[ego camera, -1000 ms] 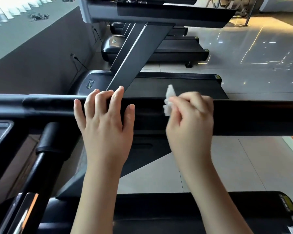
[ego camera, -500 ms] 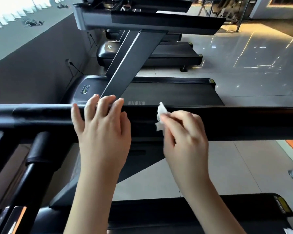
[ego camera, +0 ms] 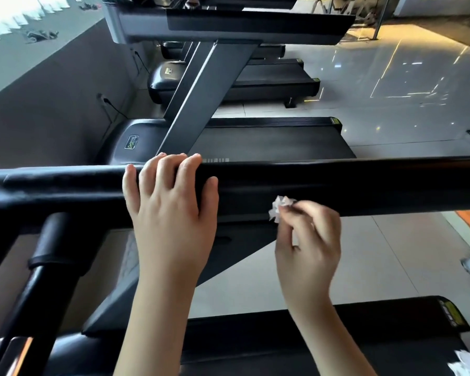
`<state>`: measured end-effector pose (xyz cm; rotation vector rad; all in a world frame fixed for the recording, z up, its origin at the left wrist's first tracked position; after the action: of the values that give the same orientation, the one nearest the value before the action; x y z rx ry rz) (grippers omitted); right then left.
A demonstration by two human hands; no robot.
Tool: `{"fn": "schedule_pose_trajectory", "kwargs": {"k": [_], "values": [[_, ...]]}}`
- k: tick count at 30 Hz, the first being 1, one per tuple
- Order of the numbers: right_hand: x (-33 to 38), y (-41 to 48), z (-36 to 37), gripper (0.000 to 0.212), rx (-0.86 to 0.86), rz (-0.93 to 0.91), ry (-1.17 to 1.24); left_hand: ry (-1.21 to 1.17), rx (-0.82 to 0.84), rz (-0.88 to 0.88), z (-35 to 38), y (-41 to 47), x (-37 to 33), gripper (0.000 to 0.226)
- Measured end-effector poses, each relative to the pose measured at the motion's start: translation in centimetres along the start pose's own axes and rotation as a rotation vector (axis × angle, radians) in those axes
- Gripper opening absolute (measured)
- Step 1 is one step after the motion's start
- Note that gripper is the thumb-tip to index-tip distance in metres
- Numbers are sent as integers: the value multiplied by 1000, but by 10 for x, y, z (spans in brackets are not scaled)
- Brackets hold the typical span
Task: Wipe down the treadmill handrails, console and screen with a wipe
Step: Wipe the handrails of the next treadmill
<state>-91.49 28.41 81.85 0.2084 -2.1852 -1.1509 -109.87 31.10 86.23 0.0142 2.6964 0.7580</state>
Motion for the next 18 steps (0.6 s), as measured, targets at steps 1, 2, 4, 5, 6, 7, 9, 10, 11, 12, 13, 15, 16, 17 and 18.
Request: {"fn": "schedule_pose_trajectory", "kwargs": {"k": [1,2,4,5,6,7,9,10,11,12,13,15,16,17,18], "values": [[5,-1,3,5,10,-17,9,0,-2,-4,0,0,0,38],[10,0,6,4,31,-51,14,-2,-6,-7,0,0,-1,38],[15,7,6,8,54,-106,7,-3,-10,-13,0,0,-1,38],[12,13,2,9,41,-105,-2,-4,-10,-15,0,0,-1,38],[8,19,-2,10,16,-80,-12,-4,-9,-17,1,0,-1,39],[4,25,-6,11,-15,-37,-20,-7,-6,-19,1,0,-1,39],[4,36,-6,14,-36,42,-18,-9,-3,-23,1,0,-1,39],[9,40,-1,16,-3,47,-12,-7,-3,-25,1,-1,-1,39],[18,43,7,17,54,22,-4,-4,-5,-27,1,-1,-1,39],[26,45,14,18,119,-21,-3,-2,-7,-30,1,-1,0,40],[32,47,17,19,168,-67,-14,-3,-8,-34,1,0,0,40],[25,55,12,21,188,-96,-75,-9,1,-40,1,0,-1,40],[16,61,7,22,162,-65,-113,-9,11,-40,1,0,-1,40],[6,66,0,23,123,-16,-147,-5,23,-38,1,-1,-2,40],[0,68,-6,24,87,33,-170,1,35,-36,1,0,-2,41]]}}
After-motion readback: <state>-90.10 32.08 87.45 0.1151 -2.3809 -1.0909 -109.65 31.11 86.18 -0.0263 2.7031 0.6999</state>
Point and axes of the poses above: each hand's wrist, its own y-axis towards the middle knuckle, its own z-axis out of the palm, x = y × z, the point moved 8 cm from there along y, towards the middle knuckle, and after that the axes turned 11 degrees about x, right-handed, at the moved point
